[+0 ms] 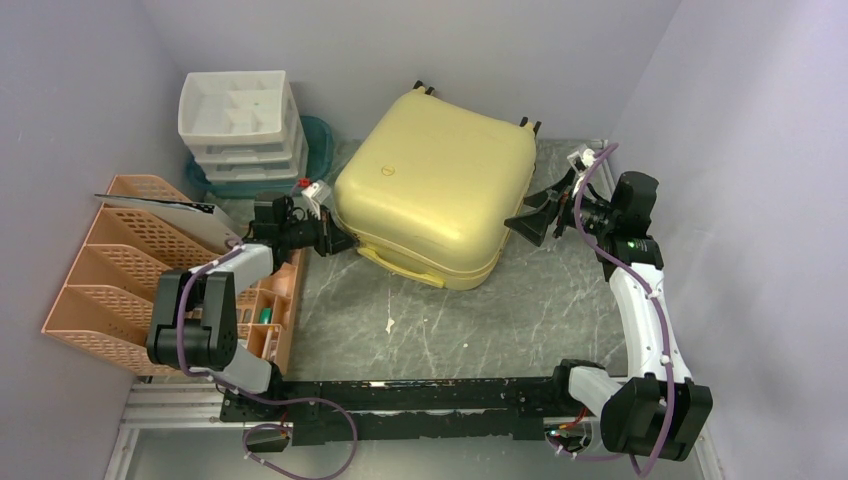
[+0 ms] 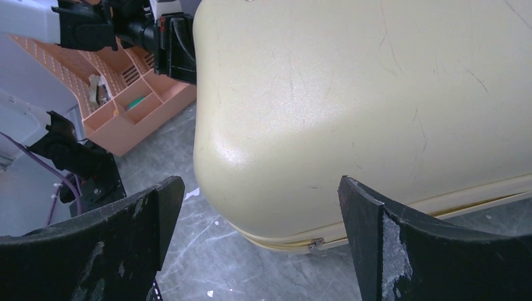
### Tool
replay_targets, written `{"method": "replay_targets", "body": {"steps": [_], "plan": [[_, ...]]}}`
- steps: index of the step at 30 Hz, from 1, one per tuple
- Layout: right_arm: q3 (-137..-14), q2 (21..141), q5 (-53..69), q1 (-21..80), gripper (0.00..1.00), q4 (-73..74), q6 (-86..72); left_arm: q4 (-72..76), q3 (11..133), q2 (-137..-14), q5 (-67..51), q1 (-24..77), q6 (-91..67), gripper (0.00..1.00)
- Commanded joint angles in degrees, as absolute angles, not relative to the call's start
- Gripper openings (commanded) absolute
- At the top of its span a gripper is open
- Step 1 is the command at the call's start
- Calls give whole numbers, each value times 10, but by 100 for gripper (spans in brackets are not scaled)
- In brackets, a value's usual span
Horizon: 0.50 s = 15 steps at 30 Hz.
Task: Open, take out, and arrange the luggage
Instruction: Unzip the luggage at the center of the board.
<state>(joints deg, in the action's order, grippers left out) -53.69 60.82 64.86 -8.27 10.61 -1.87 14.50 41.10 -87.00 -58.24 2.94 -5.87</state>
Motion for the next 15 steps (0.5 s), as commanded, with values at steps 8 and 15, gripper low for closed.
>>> {"method": "replay_targets", "body": {"steps": [8,15], "plan": [[-598,613,540,-9,100,142,60,28,464,-767,-305,34,68,5],[-724,694,321,181,100,195,154,39,437,-716,-197,56,100,5]]}}
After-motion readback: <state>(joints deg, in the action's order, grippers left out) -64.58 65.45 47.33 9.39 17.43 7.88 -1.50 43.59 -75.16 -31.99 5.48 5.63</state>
